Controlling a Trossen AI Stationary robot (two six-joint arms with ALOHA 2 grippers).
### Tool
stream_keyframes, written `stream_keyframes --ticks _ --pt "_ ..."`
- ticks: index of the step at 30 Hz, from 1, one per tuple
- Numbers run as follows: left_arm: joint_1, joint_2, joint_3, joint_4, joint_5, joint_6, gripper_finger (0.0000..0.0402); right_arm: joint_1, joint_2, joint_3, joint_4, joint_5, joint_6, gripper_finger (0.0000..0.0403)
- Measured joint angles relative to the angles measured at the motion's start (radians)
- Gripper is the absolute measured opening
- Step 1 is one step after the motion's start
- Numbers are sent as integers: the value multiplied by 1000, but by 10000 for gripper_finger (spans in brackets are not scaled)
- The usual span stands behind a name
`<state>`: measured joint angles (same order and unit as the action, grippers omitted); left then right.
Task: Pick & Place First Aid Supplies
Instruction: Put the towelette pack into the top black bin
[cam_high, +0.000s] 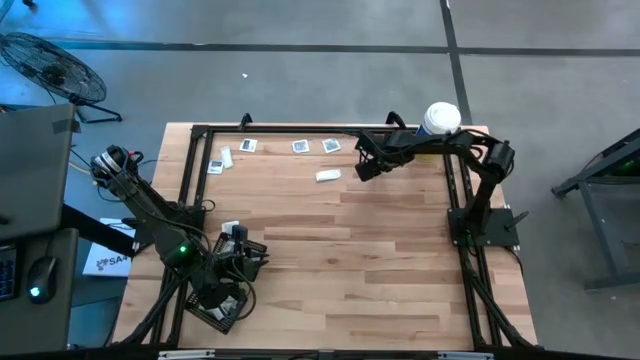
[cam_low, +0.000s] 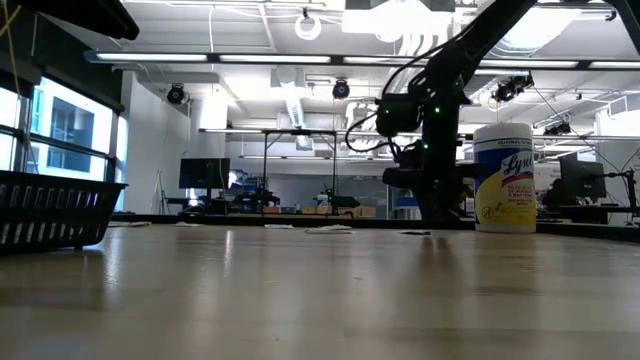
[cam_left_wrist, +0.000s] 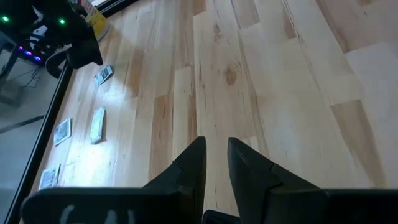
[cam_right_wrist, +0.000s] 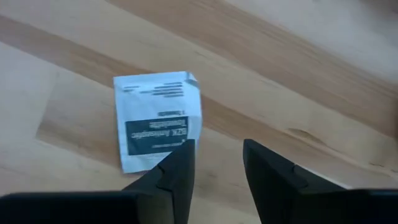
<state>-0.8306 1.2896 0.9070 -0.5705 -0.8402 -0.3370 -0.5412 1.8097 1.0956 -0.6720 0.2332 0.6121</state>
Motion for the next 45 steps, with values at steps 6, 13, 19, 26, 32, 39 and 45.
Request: stream_keyframes --ticks 6,13,19,26,32,39,45 --pt "0 0 0 0 0 0 62 5 30 1 7 -7 -7 129" --pt "0 0 0 0 2 0 62 4 71 6 42 -32 -32 128" --pt "0 0 0 0 2 0 62 5 72 5 47 -26 -61 103" --pt "1 0 0 0 -17 0 62 6 74 5 66 -23 -96 39" --pt "98 -5 0 -9 -105 -35 62 60 55 -1 59 57 -141 4" --pt "312 -2 -98 175 107 7 62 226 -43 -1 39 172 -142 2" --pt "482 -2 -205 574 446 127 62 465 -95 1 101 315 -144 6"
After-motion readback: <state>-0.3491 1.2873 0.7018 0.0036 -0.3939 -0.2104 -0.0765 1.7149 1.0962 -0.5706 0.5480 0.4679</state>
